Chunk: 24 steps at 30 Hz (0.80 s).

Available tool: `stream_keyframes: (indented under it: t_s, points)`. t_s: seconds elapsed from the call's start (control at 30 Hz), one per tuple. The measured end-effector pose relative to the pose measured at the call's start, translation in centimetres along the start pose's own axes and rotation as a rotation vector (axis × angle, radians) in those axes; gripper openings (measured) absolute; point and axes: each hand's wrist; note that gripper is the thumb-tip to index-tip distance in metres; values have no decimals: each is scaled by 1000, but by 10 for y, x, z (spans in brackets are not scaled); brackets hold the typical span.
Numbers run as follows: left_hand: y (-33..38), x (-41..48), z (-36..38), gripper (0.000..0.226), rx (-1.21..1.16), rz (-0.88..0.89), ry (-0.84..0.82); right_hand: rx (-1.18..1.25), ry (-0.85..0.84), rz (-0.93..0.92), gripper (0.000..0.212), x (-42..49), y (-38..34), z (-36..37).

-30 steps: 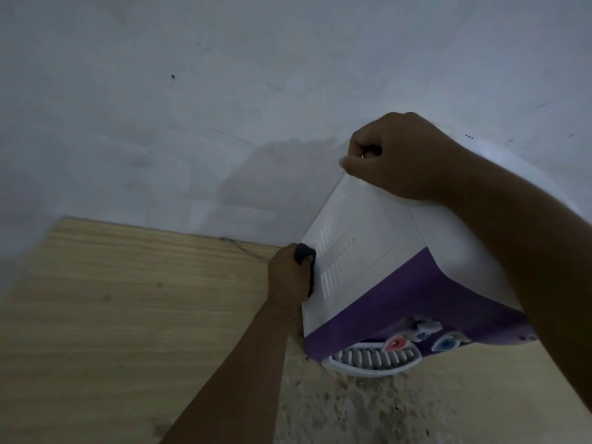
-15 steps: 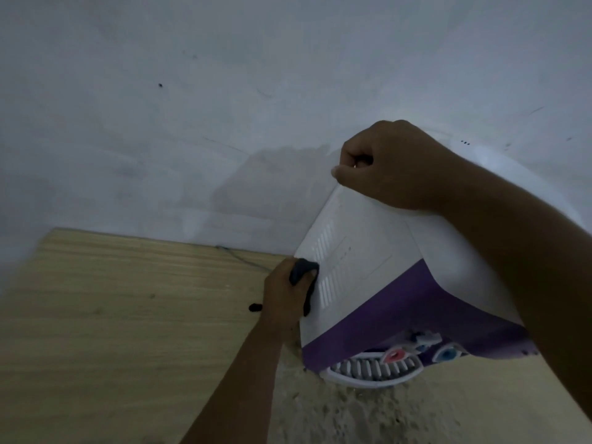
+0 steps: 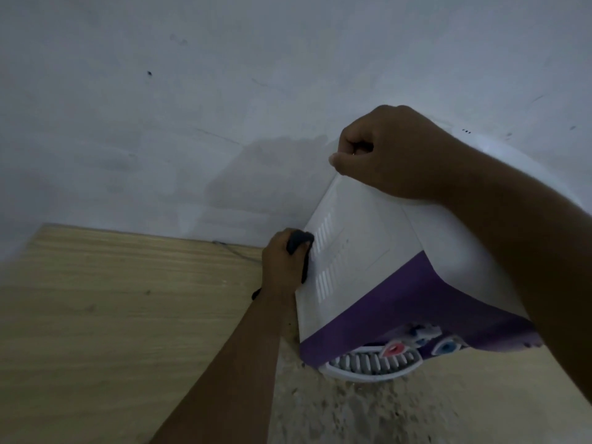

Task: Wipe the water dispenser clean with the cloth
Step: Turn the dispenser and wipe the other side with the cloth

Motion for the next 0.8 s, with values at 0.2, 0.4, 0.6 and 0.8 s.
stream_keyframes:
  t_s: [0.2, 0.4, 0.6, 0.8]
  points:
    - [11, -3, 0, 7, -68, -43, -15, 20, -8, 9, 33, 0, 0, 0]
    - [11, -26, -24, 24, 20, -55, -226, 5, -17, 1, 31, -1, -3, 0]
    - [11, -7, -16, 19, 78, -68, -129, 16, -16, 7, 32, -1, -2, -1]
    - [4, -2, -6, 14, 76, 57, -64, 23, -12, 12, 32, 0, -2, -2]
Point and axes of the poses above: each hand's wrist, its own x-axis towards the middle knuckle, its own z-axis out of the palm, y = z × x, and after that the axes turned 1 degree about y, right-handed
